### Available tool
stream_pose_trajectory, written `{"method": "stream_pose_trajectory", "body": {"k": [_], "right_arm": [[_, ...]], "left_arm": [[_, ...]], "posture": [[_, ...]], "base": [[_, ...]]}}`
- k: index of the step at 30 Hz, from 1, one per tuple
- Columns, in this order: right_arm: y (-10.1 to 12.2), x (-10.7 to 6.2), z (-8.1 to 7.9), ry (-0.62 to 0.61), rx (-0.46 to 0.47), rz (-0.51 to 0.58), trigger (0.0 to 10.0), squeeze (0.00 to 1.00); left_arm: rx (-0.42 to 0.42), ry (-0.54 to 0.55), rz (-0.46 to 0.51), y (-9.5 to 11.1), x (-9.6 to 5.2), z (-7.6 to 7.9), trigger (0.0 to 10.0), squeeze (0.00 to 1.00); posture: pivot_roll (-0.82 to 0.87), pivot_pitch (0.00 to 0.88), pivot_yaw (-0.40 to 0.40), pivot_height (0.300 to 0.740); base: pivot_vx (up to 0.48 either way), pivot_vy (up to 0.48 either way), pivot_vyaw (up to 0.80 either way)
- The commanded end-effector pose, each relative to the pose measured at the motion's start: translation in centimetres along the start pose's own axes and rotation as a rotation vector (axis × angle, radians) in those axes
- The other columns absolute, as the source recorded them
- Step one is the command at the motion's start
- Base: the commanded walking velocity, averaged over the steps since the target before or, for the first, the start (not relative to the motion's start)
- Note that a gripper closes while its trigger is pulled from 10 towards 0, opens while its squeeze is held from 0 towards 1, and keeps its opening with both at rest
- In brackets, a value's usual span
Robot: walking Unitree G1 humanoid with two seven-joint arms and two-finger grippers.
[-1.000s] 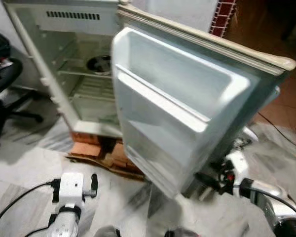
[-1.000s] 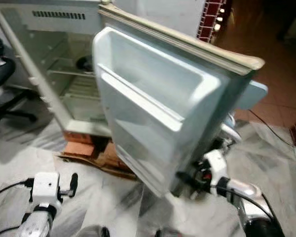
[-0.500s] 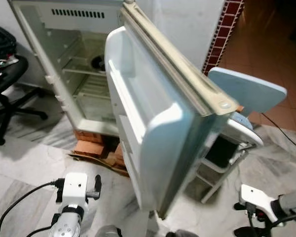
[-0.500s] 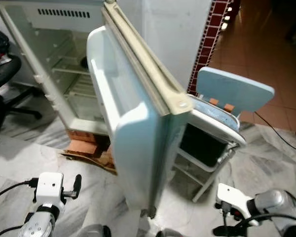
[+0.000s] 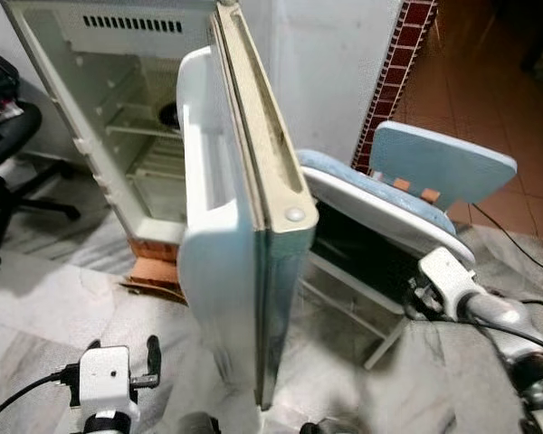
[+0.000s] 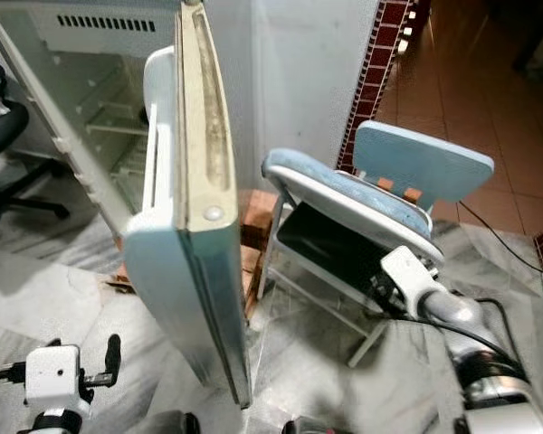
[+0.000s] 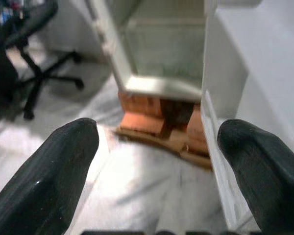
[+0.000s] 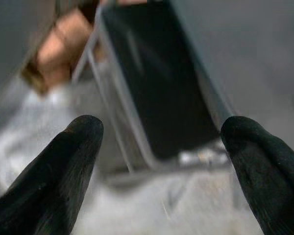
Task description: Restocking fridge
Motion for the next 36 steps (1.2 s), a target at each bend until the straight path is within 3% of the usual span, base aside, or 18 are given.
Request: {"method": "stream_pose_trajectory", "body": {"k": [1,4,7,11,18,25,32,36], "right_arm": [[0.2,0.6,-0.6,-0.031,0.087,0.014,10.0,0.0],[1.0,1.2,-1.6,-0.02,0.112,0.042,10.0,0.0],[2.0,1.8,-2.5,-0.016,0.115,0.065,10.0,0.0],[2.7,2.4,-2.7,-0.064,0.187,0.081,10.0,0.0],[3.1,2.7,-4.0,-0.041,0.177,0.098,10.0,0.0],[3.0,2.7,-4.2,-0.054,0.192,0.105,10.0,0.0],[4.0,2.5,-3.4,-0.125,0.337,0.196,10.0,0.0],[4.4,2.5,-3.7,-0.14,0.365,0.227,10.0,0.0]], "left_arm": [[0.02,0.007,0.044,0.8,-0.2,0.2,10.0,0.0],[-0.015,0.033,0.023,0.5,-0.3,0.1,10.0,0.0],[0.025,0.028,0.035,0.3,-0.3,0.0,10.0,0.0],[0.025,0.019,0.036,-0.5,0.1,-0.1,10.0,0.0],[0.026,0.004,0.049,-0.2,0.8,0.1,10.0,0.0],[0.027,0.0,0.061,0.0,1.1,0.0,10.0,0.0],[0.025,-0.013,0.086,1.0,1.5,0.5,10.0,0.0],[0.015,-0.01,0.108,1.7,2.0,0.4,10.0,0.0]], "posture": [[0.11,0.117,-0.04,0.74],[0.11,0.117,-0.044,0.74],[0.12,0.116,-0.047,0.74],[0.12,0.114,-0.045,0.74],[0.11,0.112,-0.036,0.74],[0.11,0.113,-0.033,0.74],[0.1,0.106,-0.028,0.74],[0.1,0.101,-0.027,0.74]], "base": [[0.0,0.0,0.0],[0.0,0.0,0.0],[0.0,0.0,0.0],[0.0,0.0,0.0],[-0.291,0.0,0.0],[-0.399,0.0,0.0],[-0.327,0.0,0.0],[0.0,0.0,0.0]]}}
Point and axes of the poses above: a point about 5 cm out from each wrist's last joint towards the gripper, its own x axis pointing out of the wrist towards the gripper, its own y axis along the axis of the wrist's last joint, z = x × y, the point moved 3 cm from there along x, pointing out of the wrist towards the gripper, and after that the axes turned 2 degrees about x, right-handed, at the moved point
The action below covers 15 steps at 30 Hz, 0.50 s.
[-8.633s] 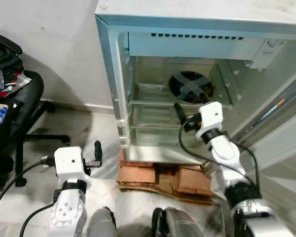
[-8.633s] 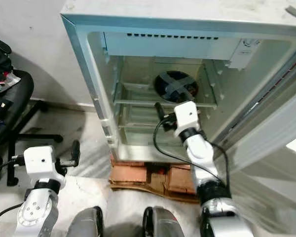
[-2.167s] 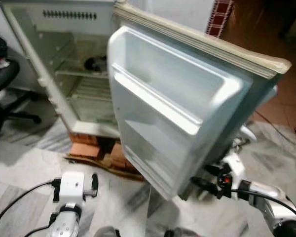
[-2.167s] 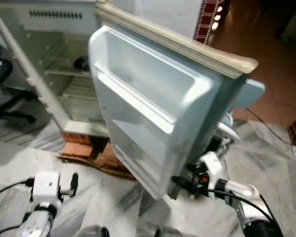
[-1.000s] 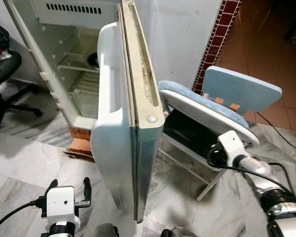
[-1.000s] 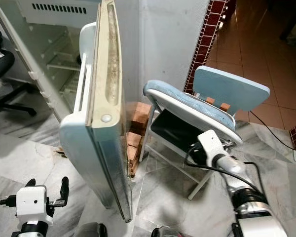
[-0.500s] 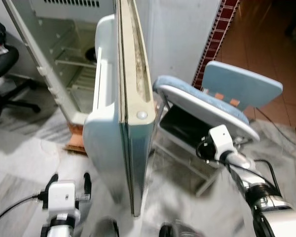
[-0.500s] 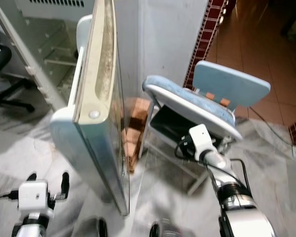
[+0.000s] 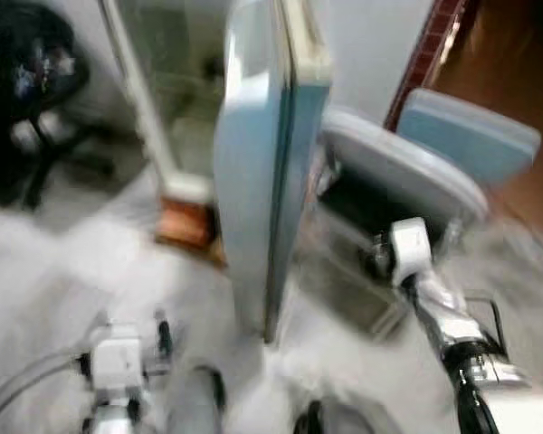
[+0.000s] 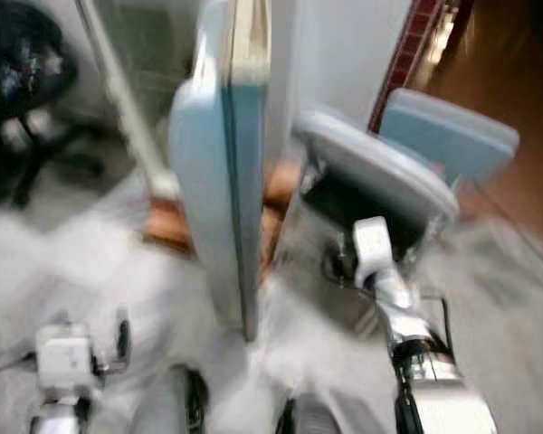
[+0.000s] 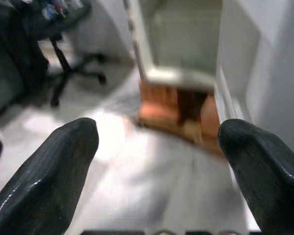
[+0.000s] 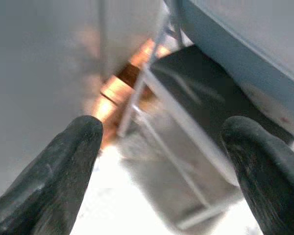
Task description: Restocking fridge
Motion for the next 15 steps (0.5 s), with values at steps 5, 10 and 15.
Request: {"method": "stream_pose_trajectory", "body": {"k": [5,10,15], "right_arm": [[0.1,-0.3,-0.6,-0.026,0.05,0.061,10.0,0.0],[0.5,-0.5,-1.4,-0.031,0.119,0.12,10.0,0.0],[1.4,-0.7,-2.2,-0.049,0.166,0.183,10.0,0.0]], "left_arm": [[0.023,0.032,0.128,3.5,2.3,-1.4,10.0,0.0],[0.005,0.071,0.159,4.6,3.1,-2.2,10.0,0.0],[0.004,0.06,0.175,5.0,3.9,-1.9,10.0,0.0]], "posture": [[0.11,0.089,-0.028,0.74],[0.11,0.089,-0.028,0.74],[0.08,0.092,-0.012,0.74]], "base": [[0.0,0.0,0.0],[0.0,0.0,0.0],[0.0,0.0,0.0]]}}
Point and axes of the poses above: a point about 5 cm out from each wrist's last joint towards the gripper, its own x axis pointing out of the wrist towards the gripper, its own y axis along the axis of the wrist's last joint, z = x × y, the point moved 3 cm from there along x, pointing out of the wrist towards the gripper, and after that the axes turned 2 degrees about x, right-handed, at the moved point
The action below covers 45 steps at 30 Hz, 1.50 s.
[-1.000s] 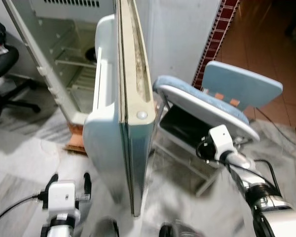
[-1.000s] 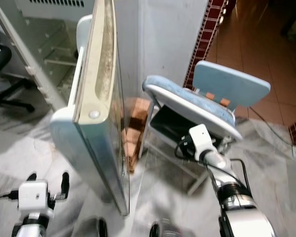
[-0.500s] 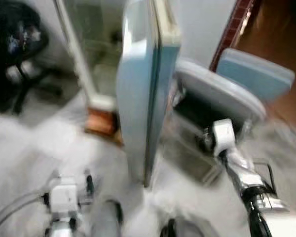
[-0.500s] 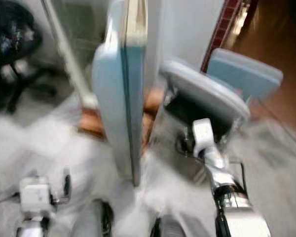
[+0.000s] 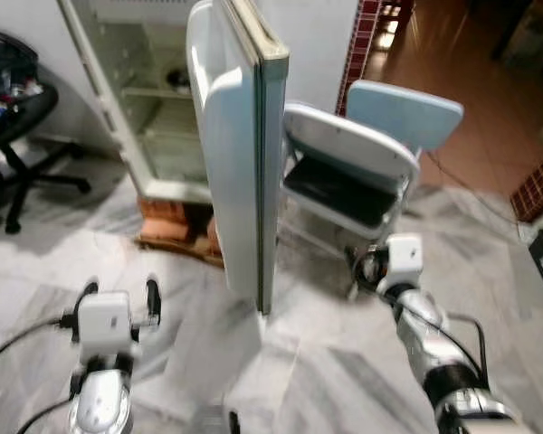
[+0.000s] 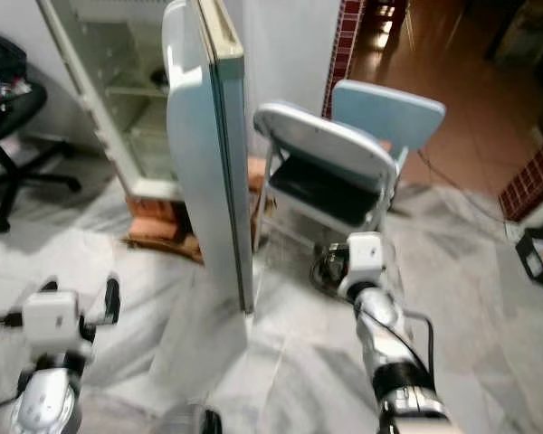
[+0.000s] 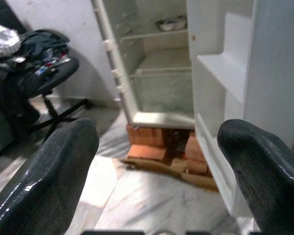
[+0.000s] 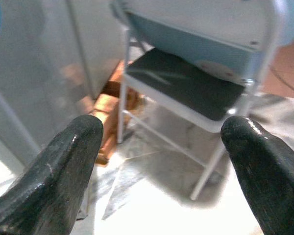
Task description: Restocking fridge
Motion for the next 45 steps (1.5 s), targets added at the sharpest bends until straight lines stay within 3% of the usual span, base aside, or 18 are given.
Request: {"method": "stream_pose_trajectory", "body": {"k": [1,15,28,37,45], "right_arm": [[0.7,0.2,0.1,-0.014,0.021,0.026,10.0,0.0],[2.4,1.1,-0.1,-0.036,0.022,0.052,10.0,0.0],[2.0,0.8,0.0,-0.037,0.013,0.044,10.0,0.0],[1.3,0.4,0.5,-0.054,0.005,0.033,10.0,0.0],[1.9,0.7,0.6,-0.06,0.007,0.046,10.0,0.0]], "left_arm": [[-0.006,-0.003,-0.018,-0.3,0.0,0.2,10.0,0.0],[-0.033,0.003,-0.036,-0.7,0.3,0.6,10.0,0.0],[-0.043,0.005,-0.052,-1.1,0.1,0.7,10.0,0.0],[-0.032,-0.001,-0.065,-1.6,-0.3,1.0,10.0,0.0],[-0.034,-0.026,-0.018,-1.0,0.2,1.0,10.0,0.0]], "posture": [[0.07,0.093,-0.009,0.74],[0.08,0.081,-0.021,0.74],[0.08,0.062,-0.023,0.74],[0.08,0.047,-0.014,0.74],[0.07,0.053,-0.014,0.74]], "base": [[0.0,0.0,0.0],[0.018,0.158,-0.52],[0.23,0.372,0.0],[0.0,0.0,0.0],[0.096,0.0,0.0]]}}
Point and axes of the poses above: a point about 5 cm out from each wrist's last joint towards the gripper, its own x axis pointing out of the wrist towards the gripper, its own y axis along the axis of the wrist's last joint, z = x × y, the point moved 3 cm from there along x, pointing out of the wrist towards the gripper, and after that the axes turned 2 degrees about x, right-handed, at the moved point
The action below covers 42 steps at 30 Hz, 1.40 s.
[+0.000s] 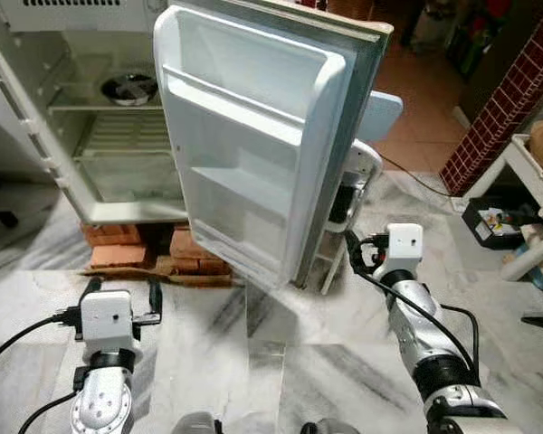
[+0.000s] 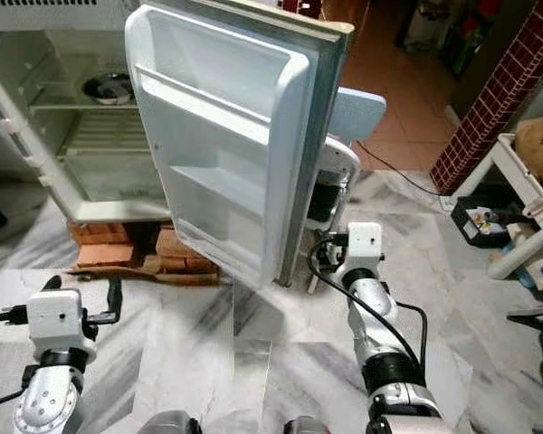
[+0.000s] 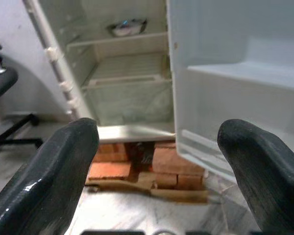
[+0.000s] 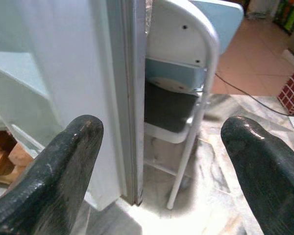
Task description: Restocking fridge
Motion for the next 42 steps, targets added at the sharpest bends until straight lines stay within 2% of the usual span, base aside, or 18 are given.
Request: {"method": "stream_pose_trajectory", "body": {"k": [1,27,35,42], "right_arm": [[0.7,0.2,0.5,-0.013,-0.008,0.018,10.0,0.0],[0.8,0.1,0.8,-0.015,-0.028,0.028,10.0,0.0],[0.8,0.1,1.0,-0.02,-0.027,0.028,10.0,0.0],[3.2,2.0,0.4,-0.032,0.035,0.057,10.0,0.0]], "left_arm": [[-0.002,-0.017,0.01,0.1,0.3,0.1,10.0,0.0],[-0.006,-0.034,-0.006,-0.4,0.4,0.5,10.0,0.0],[0.0,-0.033,-0.018,-0.7,0.2,0.5,10.0,0.0],[0.02,-0.019,-0.051,-1.2,0.2,0.3,10.0,0.0]], "posture": [[0.07,0.055,-0.015,0.74],[0.07,0.058,-0.015,0.74],[0.07,0.063,-0.017,0.74],[0.07,0.068,-0.016,0.74]], "base": [[0.345,0.0,0.0],[0.345,0.0,0.0],[0.0,0.0,0.0],[0.0,0.0,0.0]]}}
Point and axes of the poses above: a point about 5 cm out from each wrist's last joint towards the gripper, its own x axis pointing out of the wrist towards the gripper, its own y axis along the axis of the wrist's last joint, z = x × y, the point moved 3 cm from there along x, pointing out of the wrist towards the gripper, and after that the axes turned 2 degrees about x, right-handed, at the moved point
